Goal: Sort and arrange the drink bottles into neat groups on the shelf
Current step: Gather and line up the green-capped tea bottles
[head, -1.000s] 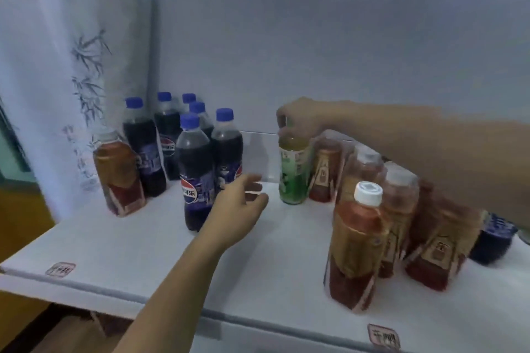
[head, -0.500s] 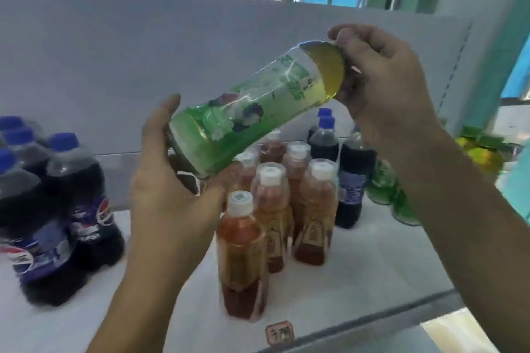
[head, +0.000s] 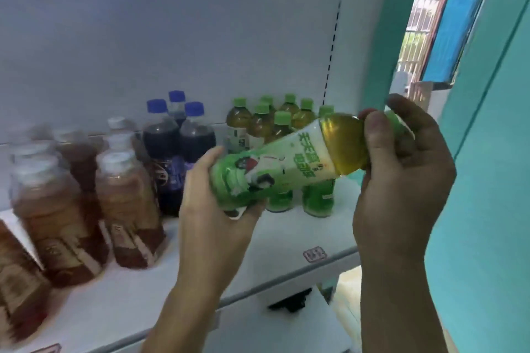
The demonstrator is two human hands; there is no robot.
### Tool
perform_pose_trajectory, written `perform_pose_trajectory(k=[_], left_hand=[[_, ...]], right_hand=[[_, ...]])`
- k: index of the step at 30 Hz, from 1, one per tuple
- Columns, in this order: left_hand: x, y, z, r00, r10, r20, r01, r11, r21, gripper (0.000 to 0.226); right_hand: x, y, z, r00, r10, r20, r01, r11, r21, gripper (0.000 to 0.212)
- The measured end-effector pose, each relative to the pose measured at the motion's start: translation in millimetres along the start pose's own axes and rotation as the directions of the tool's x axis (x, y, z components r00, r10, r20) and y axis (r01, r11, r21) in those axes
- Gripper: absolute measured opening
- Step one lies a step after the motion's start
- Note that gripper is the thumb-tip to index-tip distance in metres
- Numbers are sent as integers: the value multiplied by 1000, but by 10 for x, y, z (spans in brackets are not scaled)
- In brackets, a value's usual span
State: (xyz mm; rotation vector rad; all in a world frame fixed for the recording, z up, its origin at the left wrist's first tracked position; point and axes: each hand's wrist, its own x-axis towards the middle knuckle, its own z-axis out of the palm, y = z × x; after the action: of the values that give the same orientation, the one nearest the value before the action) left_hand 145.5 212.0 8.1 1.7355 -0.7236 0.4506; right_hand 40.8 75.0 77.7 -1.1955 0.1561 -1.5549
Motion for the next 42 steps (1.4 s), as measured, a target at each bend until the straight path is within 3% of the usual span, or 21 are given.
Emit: perform_pose_trajectory(k=[2, 5, 9, 12, 16, 20, 24, 27, 29, 32, 34, 36, 37, 38, 40, 42], left_hand=[[-169, -43, 368, 995, -80, 63, 76, 995, 67, 81], [-286, -137, 804, 960, -246, 133, 230, 965, 125, 75], [-295, -209, 1199, 936, -349, 54, 319, 900, 297, 65], [-257, -290, 1377, 901, -433, -1, 409, 849, 335, 71], [-268, -328, 1452, 899, -437, -37, 410, 807, 425, 69], [-311, -313, 1447, 918, -396, -32, 353, 775, 525, 74], [-316, -324, 1461, 906, -422, -34, 370, 749, 549, 108], [-320, -288, 1454, 886, -462, -46, 404, 718, 566, 116], [-322, -257, 1440, 878, -478, -41, 417, 718, 558, 116], [-389, -133, 1485, 869, -470, -153, 487, 761, 427, 124], [-515, -38, 1604, 853, -357, -380, 486, 808, 333, 110], [-646, 108, 1854, 747, -179, -640, 440, 855, 274, 73], [-679, 193, 2012, 694, -105, -712, 410, 871, 271, 54], [-674, 262, 2171, 687, -54, -725, 380, 877, 294, 41], [-594, 361, 2443, 797, -35, -603, 327, 864, 383, 27], [-509, 419, 2640, 912, -116, -394, 304, 835, 459, 27]], right_hand=[[214, 126, -195, 984, -24, 177, 47, 991, -125, 24], [505, 387, -189, 897, -28, 441, 170, 944, -284, 26], [743, 733, 90, 739, 21, 674, 296, 888, -352, 25], [777, 940, 197, 607, 70, 792, 372, 856, -360, 28], [773, 1018, 65, 617, 77, 783, 282, 907, -311, 36], [563, 1029, -440, 647, 115, 754, 28, 984, -174, 55], [451, 1236, -1058, 690, 244, 681, -64, 958, -278, 44], [624, 1431, -1304, 651, 299, 698, -9, 922, -386, 29], [816, 1550, -1374, 575, 326, 751, 41, 905, -424, 22], [1159, 1783, -1459, 291, 413, 863, 126, 878, -462, 25], [1360, 1989, -1531, 57, 448, 892, 224, 865, -449, 34], [1541, 2179, -1597, -107, 404, 908, 229, 899, -373, 39], [1621, 2263, -1624, -142, 368, 919, 179, 923, -341, 38], [1700, 2334, -1639, -150, 337, 929, 108, 940, -324, 36], [1825, 2462, -1606, -124, 310, 943, -19, 949, -314, 29], [1874, 2552, -1540, -97, 293, 951, -85, 950, -302, 22]])
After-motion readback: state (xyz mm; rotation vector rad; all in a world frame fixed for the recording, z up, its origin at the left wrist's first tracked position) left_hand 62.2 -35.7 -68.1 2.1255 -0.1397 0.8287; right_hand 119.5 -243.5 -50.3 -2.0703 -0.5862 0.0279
